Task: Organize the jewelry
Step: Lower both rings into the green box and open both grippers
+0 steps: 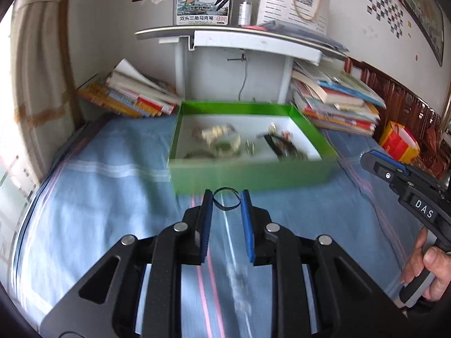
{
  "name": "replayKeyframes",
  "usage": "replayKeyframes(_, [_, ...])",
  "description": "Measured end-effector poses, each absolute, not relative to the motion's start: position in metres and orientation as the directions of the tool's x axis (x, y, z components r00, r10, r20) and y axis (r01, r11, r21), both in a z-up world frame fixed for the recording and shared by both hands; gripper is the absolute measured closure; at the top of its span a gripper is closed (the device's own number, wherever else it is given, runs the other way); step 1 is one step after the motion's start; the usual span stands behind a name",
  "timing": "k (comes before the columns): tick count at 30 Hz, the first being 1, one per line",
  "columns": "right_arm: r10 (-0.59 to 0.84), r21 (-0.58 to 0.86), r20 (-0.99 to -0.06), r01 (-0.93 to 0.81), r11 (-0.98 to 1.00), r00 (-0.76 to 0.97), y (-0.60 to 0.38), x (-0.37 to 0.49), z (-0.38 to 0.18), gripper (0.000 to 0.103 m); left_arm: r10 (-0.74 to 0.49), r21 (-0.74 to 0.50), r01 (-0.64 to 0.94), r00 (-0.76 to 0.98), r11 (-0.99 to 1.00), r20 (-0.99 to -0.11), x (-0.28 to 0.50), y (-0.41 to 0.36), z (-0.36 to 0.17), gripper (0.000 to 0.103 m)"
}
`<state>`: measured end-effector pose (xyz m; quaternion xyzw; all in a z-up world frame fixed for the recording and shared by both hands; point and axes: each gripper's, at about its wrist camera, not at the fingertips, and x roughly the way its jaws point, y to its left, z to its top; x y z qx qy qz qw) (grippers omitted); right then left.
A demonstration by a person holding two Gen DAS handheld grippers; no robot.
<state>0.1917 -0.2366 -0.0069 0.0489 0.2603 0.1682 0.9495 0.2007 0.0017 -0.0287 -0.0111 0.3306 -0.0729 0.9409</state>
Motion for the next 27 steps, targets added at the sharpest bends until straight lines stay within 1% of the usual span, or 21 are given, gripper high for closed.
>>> replayKeyframes(3, [0.329, 0.177, -0.479, -0.277, 0.944, 0.814, -0.239, 0.242, -0.004, 0.082, -0.094, -0.035, 0.092, 0.78, 0.995, -0.618, 0.252, 0.0, -0.024, 0.083])
replayKeyframes(4, [0.319, 0.171, -0.484, -0.269, 0.948, 0.815, -0.238, 0.259, -0.004, 0.082, -0.093, -0.038, 0.089, 0.778, 0.995, -0.621, 0.266, 0.0, -0.024, 0.083])
replayKeyframes(7, [0.321, 0.188, -0.506, -0.26, 0.947, 0.801, -0.238, 0.3, -0.01, 0.082, -0.122, -0.073, 0.098, 0.732, 0.992, -0.67, 0.316, 0.003, -0.028, 0.083])
replayKeyframes(8, [0.313, 0.185, -0.514, -0.253, 0.95, 0.799, -0.237, 0.311, -0.012, 0.082, -0.11, -0.076, 0.08, 0.73, 0.994, -0.675, 0.334, 0.006, -0.028, 0.083])
replayKeyframes(12, [0.315, 0.2, -0.538, -0.244, 0.949, 0.782, -0.237, 0.347, -0.025, 0.082, -0.077, -0.067, 0.043, 0.727, 0.997, -0.682, 0.373, 0.012, -0.028, 0.082])
replayKeyframes(13, [0.313, 0.2, -0.539, -0.243, 0.949, 0.782, -0.237, 0.352, -0.028, 0.08, -0.064, -0.056, 0.035, 0.727, 0.998, -0.683, 0.378, 0.012, -0.028, 0.08])
replayKeyframes(14, [0.311, 0.197, -0.542, -0.241, 0.95, 0.781, -0.237, 0.356, -0.03, 0.067, -0.059, -0.052, 0.032, 0.728, 0.998, -0.683, 0.38, 0.013, -0.028, 0.074])
replayKeyframes(15, [0.307, 0.199, -0.542, -0.236, 0.951, 0.782, -0.238, 0.356, -0.03, 0.052, -0.051, -0.047, 0.026, 0.737, 0.999, -0.674, 0.38, 0.014, -0.026, 0.053])
replayKeyframes(16, [0.307, 0.211, -0.525, -0.229, 0.95, 0.794, -0.243, 0.35, -0.027, 0.047, -0.041, -0.042, 0.018, 0.755, 0.999, -0.654, 0.375, 0.014, -0.023, 0.033])
replayKeyframes(17, [0.311, 0.221, -0.503, -0.227, 0.948, 0.807, -0.246, 0.344, -0.022, 0.04, -0.028, -0.031, 0.01, 0.781, 0.999, -0.624, 0.365, 0.015, -0.019, 0.027])
replayKeyframes(18, [0.314, 0.227, -0.472, -0.23, 0.946, 0.824, -0.25, 0.333, -0.015, 0.034, -0.026, -0.025, 0.014, 0.801, 1.0, -0.598, 0.354, 0.015, -0.014, 0.023])
replayKeyframes(19, [0.313, 0.227, -0.453, -0.232, 0.946, 0.834, -0.253, 0.324, -0.01, 0.031, -0.036, -0.025, 0.026, 0.812, 0.999, -0.582, 0.342, 0.016, -0.009, 0.019])
replayKeyframes(20, [0.312, 0.229, -0.422, -0.233, 0.945, 0.851, -0.256, 0.309, -0.001, 0.025, -0.044, -0.027, 0.035, 0.822, 0.999, -0.568, 0.329, 0.016, -0.005, 0.017])
replayKeyframes(21, [0.313, 0.232, -0.397, -0.236, 0.944, 0.863, -0.259, 0.296, 0.005, 0.017, -0.047, -0.029, 0.037, 0.832, 0.999, -0.553, 0.317, 0.017, -0.001, 0.011])
replayKeyframes(22, [0.311, 0.233, -0.37, -0.237, 0.943, 0.875, -0.262, 0.283, 0.012, 0.014, -0.054, -0.034, 0.042, 0.848, 0.999, -0.527, 0.301, 0.019, 0.004, 0.004])
replayKeyframes(23, [0.298, 0.228, -0.337, -0.23, 0.946, 0.893, -0.266, 0.262, 0.02, 0.006, -0.058, -0.038, 0.045, 0.864, 0.998, -0.5, 0.283, 0.021, 0.008, 0.004])
replayKeyframes(24, [0.287, 0.219, -0.317, -0.225, 0.949, 0.904, -0.267, 0.247, 0.024, 0.003, -0.06, -0.04, 0.046, 0.872, 0.998, -0.485, 0.271, 0.022, 0.01, 0.004])
replayKeyframes(25, [0.28, 0.199, -0.301, -0.228, 0.953, 0.912, -0.267, 0.226, 0.028, 0.003, -0.064, -0.041, 0.05, 0.879, 0.998, -0.473, 0.255, 0.022, 0.012, 0.004])
replayKeyframes(27, [0.265, 0.154, -0.303, -0.228, 0.961, 0.915, -0.263, 0.202, 0.03, 0.003, -0.07, -0.038, 0.059, 0.887, 0.998, -0.456, 0.22, 0.024, 0.011, 0.004])
